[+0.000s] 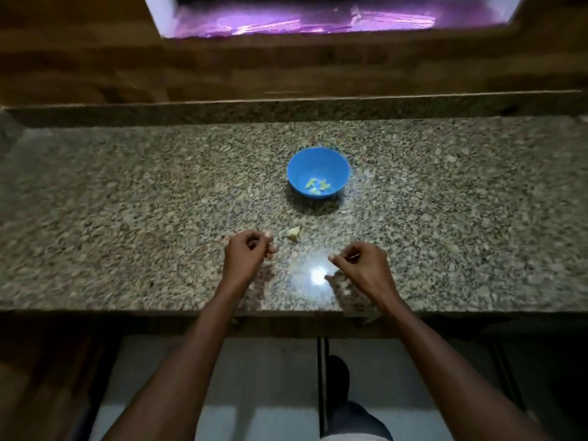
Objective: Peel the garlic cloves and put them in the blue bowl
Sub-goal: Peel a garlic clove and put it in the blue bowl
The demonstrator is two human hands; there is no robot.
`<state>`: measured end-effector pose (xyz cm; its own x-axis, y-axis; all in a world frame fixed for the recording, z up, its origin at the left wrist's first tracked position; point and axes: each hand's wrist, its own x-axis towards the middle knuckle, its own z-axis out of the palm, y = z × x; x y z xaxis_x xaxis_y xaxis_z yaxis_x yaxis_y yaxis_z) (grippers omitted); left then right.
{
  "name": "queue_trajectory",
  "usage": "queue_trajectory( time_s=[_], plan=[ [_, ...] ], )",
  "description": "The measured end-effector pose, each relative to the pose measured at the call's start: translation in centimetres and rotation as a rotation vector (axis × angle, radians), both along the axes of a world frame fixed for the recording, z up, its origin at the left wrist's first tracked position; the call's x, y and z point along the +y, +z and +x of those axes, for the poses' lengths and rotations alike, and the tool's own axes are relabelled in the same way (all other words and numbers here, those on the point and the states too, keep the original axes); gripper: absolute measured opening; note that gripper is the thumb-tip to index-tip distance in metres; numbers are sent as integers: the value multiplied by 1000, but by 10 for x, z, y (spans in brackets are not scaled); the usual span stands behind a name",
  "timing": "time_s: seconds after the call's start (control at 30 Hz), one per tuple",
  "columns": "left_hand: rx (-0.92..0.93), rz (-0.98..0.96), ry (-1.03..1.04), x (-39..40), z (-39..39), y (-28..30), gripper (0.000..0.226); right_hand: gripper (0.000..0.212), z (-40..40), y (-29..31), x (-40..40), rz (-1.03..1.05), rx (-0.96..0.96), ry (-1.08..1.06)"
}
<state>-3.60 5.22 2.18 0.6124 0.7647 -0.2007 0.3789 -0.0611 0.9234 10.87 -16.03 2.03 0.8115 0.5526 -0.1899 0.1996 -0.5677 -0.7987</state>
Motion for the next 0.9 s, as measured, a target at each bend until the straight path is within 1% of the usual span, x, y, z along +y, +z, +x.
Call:
queue_trajectory(
  time_s=[0.07,0.13,0.23,0.27,0.3,0.37,0.47,0.57,0.67,0.73,0.8,0.87,0.9],
  plan=[
    [47,-11,31,4,18,-9,17,21,33,-9,14,18,-58,-23],
    [112,21,52,7,31,-16,11,11,65,-14,31,9,-130,-17],
    [199,95,55,14,44,-25,7,27,106,-30,57,-84,-262,90],
    [220,102,55,15,48,-28,5,29,115,-37,63,-128,-292,133],
    [241,108,59,17,51,-30,4,27,122,-44,67,-158,-303,165],
    [259,110,69,20,57,-33,2,11,126,-56,72,-183,-315,177],
    [267,124,43,24,63,-36,4,12,121,-59,74,-198,-401,186],
    [246,136,-19,32,68,-40,9,12,109,-40,69,-145,-356,176],
    [189,176,-79,37,76,-41,2,14,98,-4,68,15,-263,106],
    [156,194,-147,39,81,-40,14,14,97,18,78,98,-236,33],
    [165,220,-265,38,84,-40,31,14,104,31,95,157,-229,-4],
    [209,321,-377,36,86,-49,42,15,114,35,113,148,-243,3],
    [219,365,-410,34,85,-53,41,15,117,35,121,124,-267,23]
  ],
)
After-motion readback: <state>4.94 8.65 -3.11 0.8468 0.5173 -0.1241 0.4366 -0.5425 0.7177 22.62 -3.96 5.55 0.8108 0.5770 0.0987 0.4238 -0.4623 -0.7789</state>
